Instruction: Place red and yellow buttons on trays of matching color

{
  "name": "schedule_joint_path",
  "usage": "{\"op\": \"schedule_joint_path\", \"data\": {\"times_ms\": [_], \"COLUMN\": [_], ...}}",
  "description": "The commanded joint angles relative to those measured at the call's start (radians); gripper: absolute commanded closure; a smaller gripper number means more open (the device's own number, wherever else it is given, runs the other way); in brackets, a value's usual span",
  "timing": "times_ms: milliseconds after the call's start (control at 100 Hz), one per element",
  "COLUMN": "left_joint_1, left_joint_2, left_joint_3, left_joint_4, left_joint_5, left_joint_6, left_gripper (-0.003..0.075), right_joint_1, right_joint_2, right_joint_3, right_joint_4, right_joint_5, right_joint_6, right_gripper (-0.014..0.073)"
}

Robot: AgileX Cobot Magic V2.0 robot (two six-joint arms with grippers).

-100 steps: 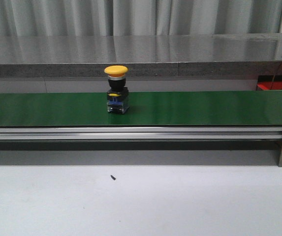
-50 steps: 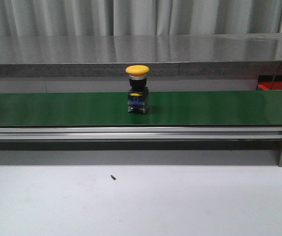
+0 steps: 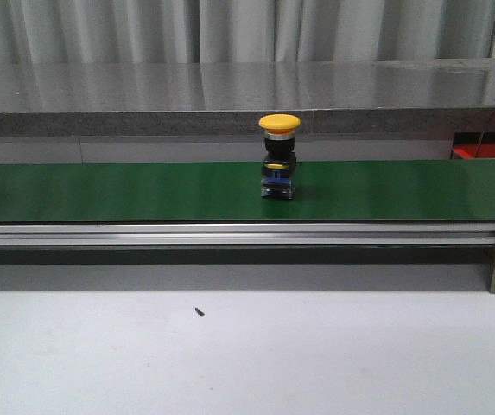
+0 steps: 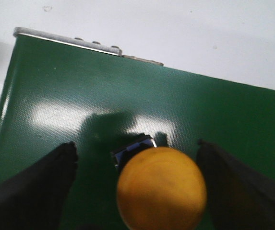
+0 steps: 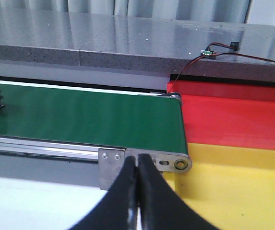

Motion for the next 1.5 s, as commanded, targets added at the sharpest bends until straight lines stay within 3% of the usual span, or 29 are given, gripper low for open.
{"op": "schedule_joint_path", "data": {"times_ms": [0,490,710,860,980,1050,1220,1340,1490], "left_joint_1": [-0.005,-0.047,-0.160,-0.224,-0.246,-0.246,-0.246,-0.246,-0.244], "left_joint_2": [-0.067,-0.428,-0.669,-0.821,-0.936,-1.005,-1.179,-1.281,-1.350], "left_joint_3": [-0.032,-0.004,0.167,0.337,0.487,0.571,0.751,0.834,0.882], "left_joint_4": [-0.033,-0.069,-0.071,-0.076,-0.080,-0.080,-0.074,-0.074,-0.072], "left_joint_5": [-0.039,-0.083,-0.207,-0.286,-0.331,-0.352,-0.370,-0.370,-0.370], "left_joint_6": [0.005,0.110,0.125,0.125,0.123,0.123,0.123,0.123,0.123], "left_gripper": [0.0060,0.0050,0.0050,0.0066,0.0148,0.0233,0.0528,0.0741,0.0739], "right_joint_1": [-0.005,-0.005,-0.005,-0.005,-0.005,-0.005,-0.005,-0.005,-0.005], "right_joint_2": [-0.013,-0.013,-0.013,-0.013,-0.013,-0.013,-0.011,0.010,0.170], "right_joint_3": [-0.019,-0.019,-0.019,-0.021,-0.021,-0.023,-0.100,-0.217,-0.434], "right_joint_4": [-0.008,-0.008,-0.008,-0.008,-0.008,-0.003,0.012,0.012,0.011], "right_joint_5": [-0.084,-0.084,-0.084,-0.176,-0.201,-0.197,-0.120,0.030,0.347], "right_joint_6": [0.001,0.001,0.001,0.001,0.001,0.001,0.001,0.001,0.001], "right_gripper": [0.0662,0.0662,0.0662,0.0662,0.0662,0.0662,0.0662,0.0662,0.0662]}}
